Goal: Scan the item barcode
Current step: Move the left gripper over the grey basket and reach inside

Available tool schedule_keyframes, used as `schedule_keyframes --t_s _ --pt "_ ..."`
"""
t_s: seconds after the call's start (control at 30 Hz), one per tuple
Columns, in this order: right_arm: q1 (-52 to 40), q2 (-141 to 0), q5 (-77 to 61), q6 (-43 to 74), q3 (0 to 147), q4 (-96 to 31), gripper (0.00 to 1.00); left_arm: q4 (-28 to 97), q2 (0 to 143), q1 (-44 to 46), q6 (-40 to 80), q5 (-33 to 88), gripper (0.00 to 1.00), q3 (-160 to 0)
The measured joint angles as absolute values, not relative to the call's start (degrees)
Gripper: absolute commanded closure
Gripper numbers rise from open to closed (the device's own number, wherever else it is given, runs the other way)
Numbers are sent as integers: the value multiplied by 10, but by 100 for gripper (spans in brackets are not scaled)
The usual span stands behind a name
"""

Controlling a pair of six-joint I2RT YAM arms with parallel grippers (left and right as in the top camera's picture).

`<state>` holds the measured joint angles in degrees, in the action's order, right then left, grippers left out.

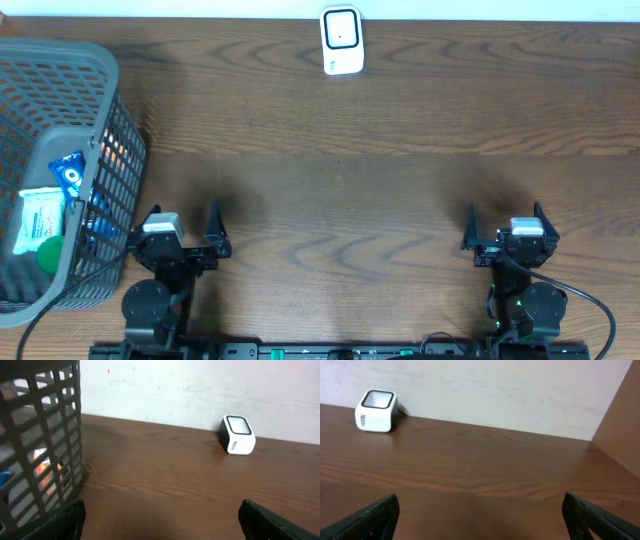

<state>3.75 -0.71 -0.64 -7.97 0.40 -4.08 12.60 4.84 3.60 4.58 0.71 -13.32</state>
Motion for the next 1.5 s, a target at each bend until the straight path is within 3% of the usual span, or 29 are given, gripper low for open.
schedule_keyframes --t_s 0.63,1.13,1.5 --pt "37 -7 -6 -80 4 -41 1 225 441 36 47 57 2 -394" --pt "37 -7 -6 -80 4 -41 1 278 476 36 47 150 2 -442" --pt "37 -7 -6 -80 4 -41 1 416 540 18 47 149 2 -670"
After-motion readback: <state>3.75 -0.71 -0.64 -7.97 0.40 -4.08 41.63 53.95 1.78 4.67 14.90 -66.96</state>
